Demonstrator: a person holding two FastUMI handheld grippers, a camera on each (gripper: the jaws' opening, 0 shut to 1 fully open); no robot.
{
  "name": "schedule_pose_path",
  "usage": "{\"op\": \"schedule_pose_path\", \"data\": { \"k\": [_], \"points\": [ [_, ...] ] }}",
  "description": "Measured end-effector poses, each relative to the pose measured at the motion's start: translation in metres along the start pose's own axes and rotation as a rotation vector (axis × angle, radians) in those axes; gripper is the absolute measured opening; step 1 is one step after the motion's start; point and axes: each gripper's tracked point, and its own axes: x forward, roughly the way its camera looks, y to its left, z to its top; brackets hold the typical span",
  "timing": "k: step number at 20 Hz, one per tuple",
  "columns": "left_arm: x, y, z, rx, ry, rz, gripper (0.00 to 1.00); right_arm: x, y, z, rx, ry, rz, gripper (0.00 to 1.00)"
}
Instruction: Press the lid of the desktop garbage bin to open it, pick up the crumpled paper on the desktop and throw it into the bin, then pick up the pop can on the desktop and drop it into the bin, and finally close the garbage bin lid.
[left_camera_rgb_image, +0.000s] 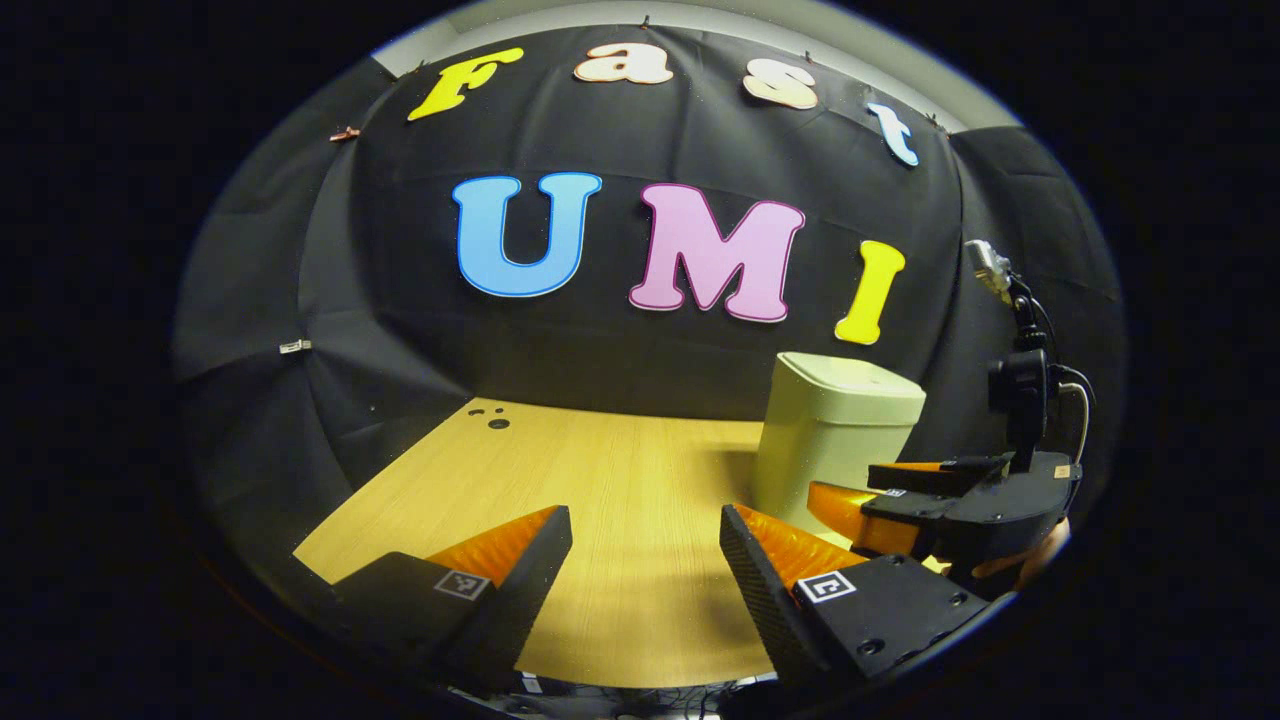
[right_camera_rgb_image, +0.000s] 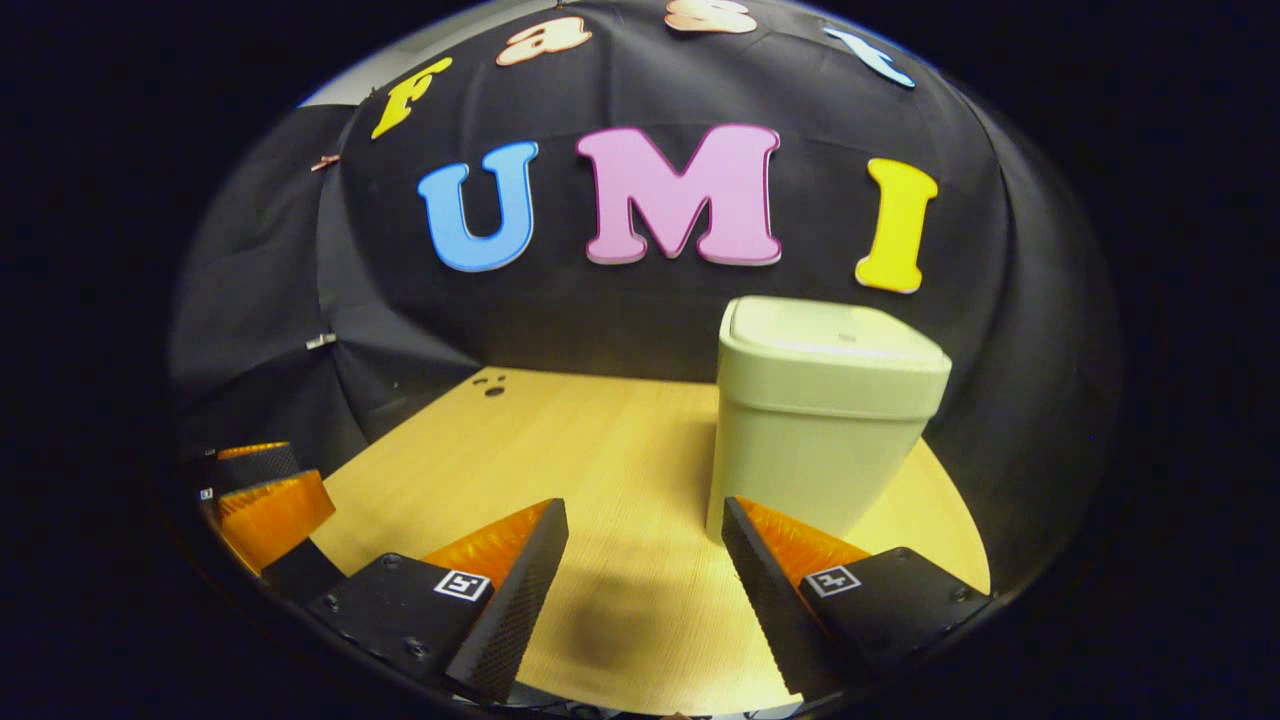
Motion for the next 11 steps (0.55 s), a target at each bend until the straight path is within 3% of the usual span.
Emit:
{"op": "schedule_pose_path", "data": {
  "k": [11],
  "points": [
    [-0.006,0.01,-0.037,-0.059,0.093,0.008,0.96,-0.03,0.0,-0.049,0.032,0.141,0.031,0.99]
  ]
}}
